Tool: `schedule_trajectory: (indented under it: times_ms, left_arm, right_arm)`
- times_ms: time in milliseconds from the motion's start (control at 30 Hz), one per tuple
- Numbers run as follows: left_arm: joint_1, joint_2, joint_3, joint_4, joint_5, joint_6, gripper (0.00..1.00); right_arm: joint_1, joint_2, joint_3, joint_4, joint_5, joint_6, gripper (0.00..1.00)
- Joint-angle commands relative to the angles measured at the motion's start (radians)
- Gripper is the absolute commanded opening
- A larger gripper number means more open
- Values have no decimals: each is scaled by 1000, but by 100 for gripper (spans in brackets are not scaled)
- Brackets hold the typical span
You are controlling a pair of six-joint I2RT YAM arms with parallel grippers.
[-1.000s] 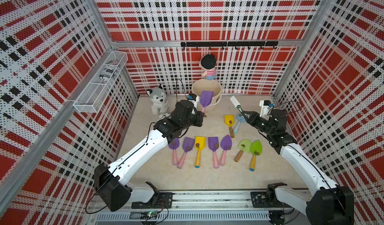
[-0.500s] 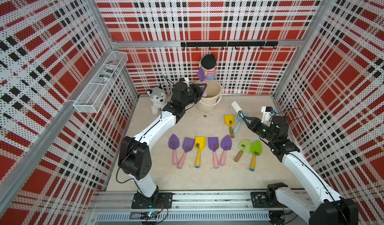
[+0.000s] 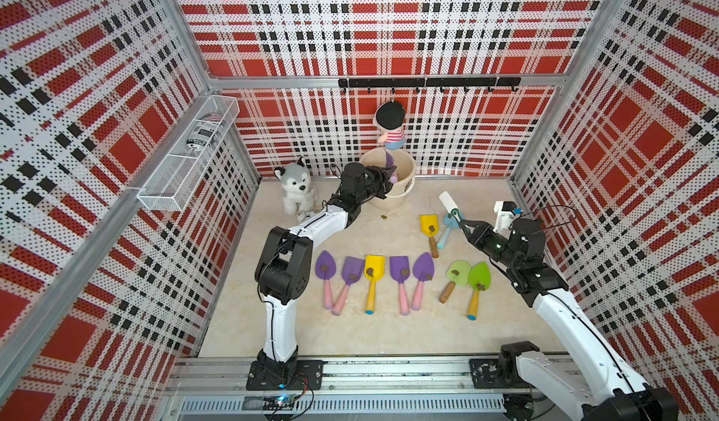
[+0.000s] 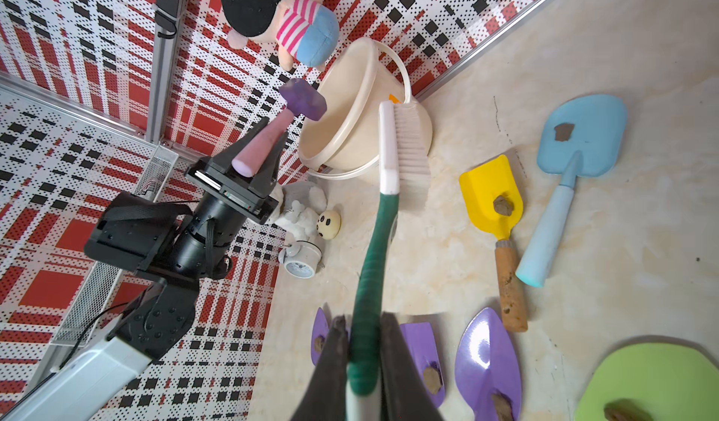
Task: Brush the soil off the hand trowel and place it into the bucket
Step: Place the hand trowel in the bucket.
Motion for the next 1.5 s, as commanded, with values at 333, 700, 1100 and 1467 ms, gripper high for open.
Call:
schedule_trajectory:
  times_ms: [333, 700, 1100, 1467]
  left_arm:
    - [14, 88, 174, -240, -12, 7, 34]
    - [14, 142, 271, -301, -24, 53, 54]
    - [21, 48, 337, -487, -161, 299, 70]
    - [-108, -316, 138, -714, -583, 806, 65]
  right_arm:
    - [0, -55, 66, -48, 49, -36, 0]
    - [0, -101, 77, -108, 83, -68, 0]
    - [0, -107, 82, -117, 78, -73, 0]
    - [-1, -58, 81, -89, 1, -67, 0]
